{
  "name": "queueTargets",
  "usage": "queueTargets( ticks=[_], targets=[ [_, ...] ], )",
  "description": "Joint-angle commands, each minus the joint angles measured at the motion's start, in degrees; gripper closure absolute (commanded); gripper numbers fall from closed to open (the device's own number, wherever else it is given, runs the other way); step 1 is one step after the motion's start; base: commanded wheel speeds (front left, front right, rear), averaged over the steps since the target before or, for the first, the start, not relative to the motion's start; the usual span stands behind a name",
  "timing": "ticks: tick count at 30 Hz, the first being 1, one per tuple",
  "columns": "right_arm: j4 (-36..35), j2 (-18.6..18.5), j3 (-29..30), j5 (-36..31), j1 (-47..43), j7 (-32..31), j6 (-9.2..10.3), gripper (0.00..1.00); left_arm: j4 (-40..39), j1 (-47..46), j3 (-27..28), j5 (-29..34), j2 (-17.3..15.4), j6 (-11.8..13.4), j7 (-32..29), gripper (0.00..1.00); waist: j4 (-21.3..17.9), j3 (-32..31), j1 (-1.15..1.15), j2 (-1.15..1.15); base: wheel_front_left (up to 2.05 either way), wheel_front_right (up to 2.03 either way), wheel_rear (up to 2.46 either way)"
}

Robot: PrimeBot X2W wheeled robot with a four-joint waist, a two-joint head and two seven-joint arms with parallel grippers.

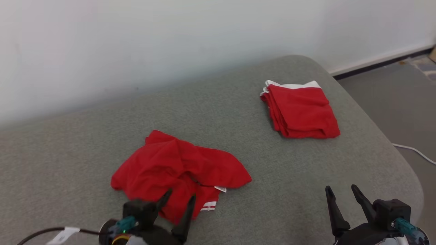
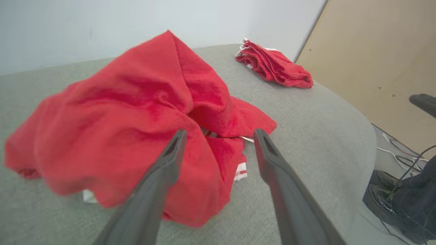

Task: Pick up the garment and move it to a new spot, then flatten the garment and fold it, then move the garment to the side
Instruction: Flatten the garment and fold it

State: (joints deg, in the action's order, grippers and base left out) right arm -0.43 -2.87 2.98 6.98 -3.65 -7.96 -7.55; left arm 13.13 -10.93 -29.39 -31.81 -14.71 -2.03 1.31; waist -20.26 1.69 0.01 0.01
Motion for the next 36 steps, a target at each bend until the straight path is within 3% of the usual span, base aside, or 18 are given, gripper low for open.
queueTargets(
  ticks=[1, 14, 20, 24, 25, 26, 27, 36],
  targets=[
    [0.34, 0.0, -0.02, 0.41, 0.51, 0.69, 0.14, 0.0, 0.7, -2.44, -0.71, 1.03, 0.61, 0.12, -0.46, 0.0, -2.23, 2.06, -0.01, -0.01, 0.0, 0.0, 0.0],
    [1.76, -0.02, -1.62, 2.07, 2.17, 2.34, 0.14, 0.0, 12.93, -15.47, -6.82, 5.43, 5.6, -0.26, -9.2, 0.0, -4.66, 4.99, -0.01, -0.01, 0.0, 0.0, 0.0],
    [2.91, 0.0, -2.44, 2.81, 2.76, 3.42, 0.14, 0.0, 21.24, -19.86, -4.75, 6.31, 7.21, 5.61, -9.41, 0.0, -6.86, 7.11, -0.01, -0.01, 0.0, 0.0, 0.0],
    [4.11, 0.0, -2.35, 3.1, 3.37, 4.2, 0.14, 0.0, 24.55, -21.41, -4.23, 6.34, 7.92, 7.56, -8.55, 0.0, -7.51, 7.78, -0.01, -0.01, 0.0, 0.0, 0.0],
    [4.3, 0.0, -2.38, 3.14, 3.46, 4.45, 0.14, 0.0, 25.38, -21.65, -4.43, 6.54, 7.87, 7.66, -8.91, 0.05, -7.58, 7.85, -0.01, -0.01, 0.0, 0.0, 0.0],
    [4.62, 0.0, -2.5, 3.29, 3.63, 4.61, 0.14, 0.0, 26.82, -22.3, -5.01, 6.67, 7.99, 7.29, -9.33, 0.85, -7.63, 7.9, -0.01, -0.01, 0.0, 0.0, 0.0],
    [4.81, 0.0, -2.58, 3.43, 3.73, 4.68, 0.14, 0.0, 27.58, -22.47, -5.37, 6.82, 8.04, 6.88, -9.55, 1.0, -7.59, 7.91, -0.01, -0.01, 0.0, 0.0, 0.0],
    [5.55, 0.0, -2.56, 3.14, 3.83, 4.92, 0.14, 0.0, 27.5, -25.88, -5.7, 4.98, 10.09, 2.72, -3.25, 1.0, -4.93, 7.63, -0.01, -0.01, 0.0, 0.0, 0.0]
  ],
)
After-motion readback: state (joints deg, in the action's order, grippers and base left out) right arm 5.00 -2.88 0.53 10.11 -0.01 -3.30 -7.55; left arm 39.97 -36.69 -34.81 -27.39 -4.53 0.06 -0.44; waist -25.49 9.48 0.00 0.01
